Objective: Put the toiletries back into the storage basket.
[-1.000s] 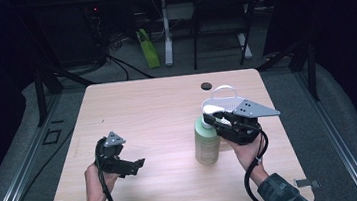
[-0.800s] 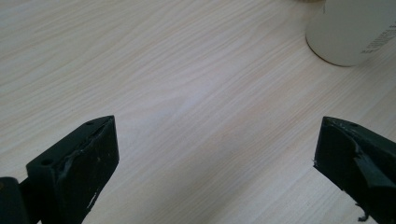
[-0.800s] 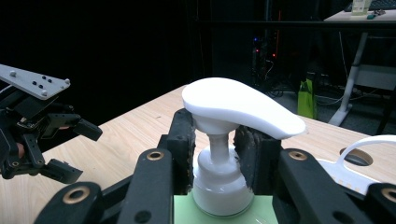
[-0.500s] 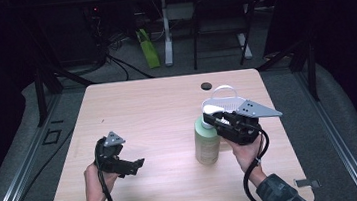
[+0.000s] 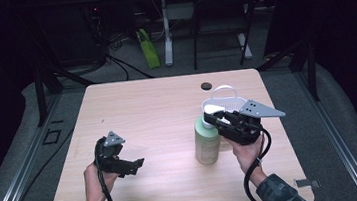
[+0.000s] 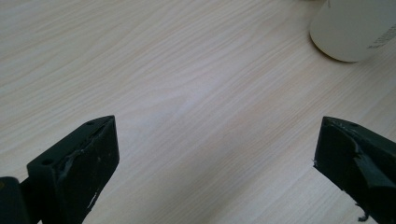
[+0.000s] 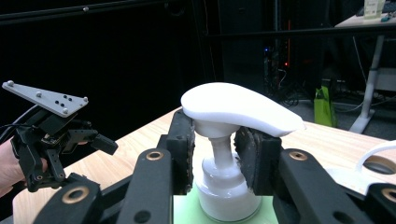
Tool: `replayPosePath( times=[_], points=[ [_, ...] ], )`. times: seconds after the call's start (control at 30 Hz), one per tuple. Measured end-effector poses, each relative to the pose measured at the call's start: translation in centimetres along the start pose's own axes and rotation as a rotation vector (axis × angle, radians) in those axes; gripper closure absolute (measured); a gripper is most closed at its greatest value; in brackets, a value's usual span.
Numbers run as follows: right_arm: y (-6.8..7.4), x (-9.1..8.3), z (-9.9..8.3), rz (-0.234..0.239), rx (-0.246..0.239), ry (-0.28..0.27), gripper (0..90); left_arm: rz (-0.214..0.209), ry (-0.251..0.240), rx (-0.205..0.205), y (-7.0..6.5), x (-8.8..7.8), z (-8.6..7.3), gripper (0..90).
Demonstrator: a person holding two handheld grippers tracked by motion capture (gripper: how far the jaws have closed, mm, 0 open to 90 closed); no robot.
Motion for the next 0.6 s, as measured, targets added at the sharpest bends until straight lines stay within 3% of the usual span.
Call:
replayPosePath(
  times=[0.6],
  points=[
    [-0.2,-1.2,1.5,0.000,-0.031,-0.010,67.4,-0.002,-0.004,0.003,0.0,0.0,0.1,0.0]
  ],
)
Point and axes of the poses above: each handheld gripper's, and its own axes: x roughly forward along the jaws, z roughly out of its top, y roughly to its left, the point moved 9 cm from there along x, roughly forward along the jaws, and after that the axes turned 2 degrees about -z, right-handed, at the moved point
